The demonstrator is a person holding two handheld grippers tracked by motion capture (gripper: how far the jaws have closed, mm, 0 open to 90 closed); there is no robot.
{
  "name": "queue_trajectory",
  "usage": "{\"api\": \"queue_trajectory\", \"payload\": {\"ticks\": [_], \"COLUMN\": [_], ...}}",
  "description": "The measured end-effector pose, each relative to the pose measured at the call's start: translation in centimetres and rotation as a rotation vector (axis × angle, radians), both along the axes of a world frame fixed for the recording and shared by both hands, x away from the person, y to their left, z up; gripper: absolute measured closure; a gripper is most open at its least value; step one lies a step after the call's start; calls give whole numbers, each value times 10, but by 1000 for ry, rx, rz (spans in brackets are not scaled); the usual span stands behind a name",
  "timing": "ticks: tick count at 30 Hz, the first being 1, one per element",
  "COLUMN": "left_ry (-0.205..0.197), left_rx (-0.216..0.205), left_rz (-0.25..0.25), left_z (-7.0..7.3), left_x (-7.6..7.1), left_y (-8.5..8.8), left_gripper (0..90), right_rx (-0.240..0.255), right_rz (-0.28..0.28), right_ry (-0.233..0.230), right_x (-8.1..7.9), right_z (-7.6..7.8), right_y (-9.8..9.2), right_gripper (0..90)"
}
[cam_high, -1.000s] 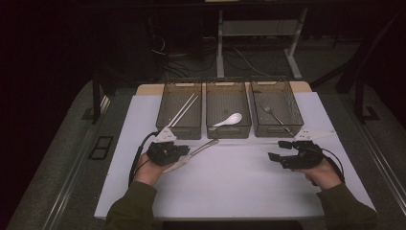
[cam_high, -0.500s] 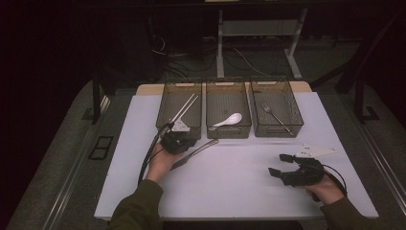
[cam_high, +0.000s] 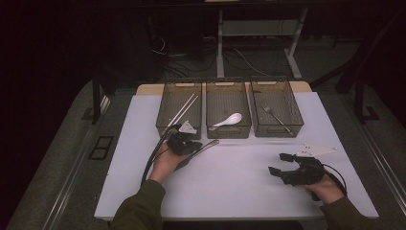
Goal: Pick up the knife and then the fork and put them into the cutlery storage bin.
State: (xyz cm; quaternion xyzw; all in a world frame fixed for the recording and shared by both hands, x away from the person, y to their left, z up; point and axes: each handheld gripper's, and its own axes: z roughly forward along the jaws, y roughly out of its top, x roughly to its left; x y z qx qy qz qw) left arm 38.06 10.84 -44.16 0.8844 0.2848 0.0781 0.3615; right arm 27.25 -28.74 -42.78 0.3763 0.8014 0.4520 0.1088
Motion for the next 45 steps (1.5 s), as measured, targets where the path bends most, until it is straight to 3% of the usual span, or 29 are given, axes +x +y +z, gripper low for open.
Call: {"api": "queue_trajectory", "payload": {"ticks": [6, 7, 8, 14, 18, 21, 25, 29, 33, 35, 37, 40, 43, 45], "left_ry": [12, 24, 11, -16, -29, -17, -16, -11, -15, -11, -41, -24, -17, -5], "left_rx": [-10, -9, 9, 10, 19, 3, 10, 20, 15, 0, 12, -5, 28, 73], "left_rz": [-56, -39, -41, 1, -12, -44, -135, -171, -178, -195, -217, -228, -247, -264], "left_z": [-1, -2, -3, -4, -3, -3, -3, -1, 1, 6, 13, 22, 25, 24], "left_x": [-3, -4, -3, 4, 9, 7, 1, -7, -8, -10, -13, -18, -21, -20], "left_y": [-8, -10, -12, -24, -35, -43, -57, -66, -62, -55, -46, -29, -18, -13], "left_gripper": [892, 892, 891, 891, 891, 892, 892, 891, 889, 821, 778, 721, 694, 690], "right_rx": [4, 6, 7, 7, 9, 12, 14, 14, 14, 13, 13, 13, 12, 14], "right_rz": [0, 0, 0, -1, -1, 0, 0, 1, 3, 3, 3, 3, 7, 8], "right_ry": [2, 1, 0, 0, 1, 0, -1, -1, 0, -1, -1, -1, -3, -4], "right_x": [0, 0, 0, 0, 0, 0, 0, 0, 0, -1, -1, -1, -1, -1], "right_z": [0, 0, 0, 0, 0, 0, 0, 1, 1, 1, 1, 1, 1, 1], "right_y": [0, -1, -1, -1, -1, -1, -1, -1, -1, -1, -1, -1, -1, 0], "right_gripper": [271, 271, 271, 271, 271, 271, 271, 271, 271, 271, 271, 271, 271, 271]}}
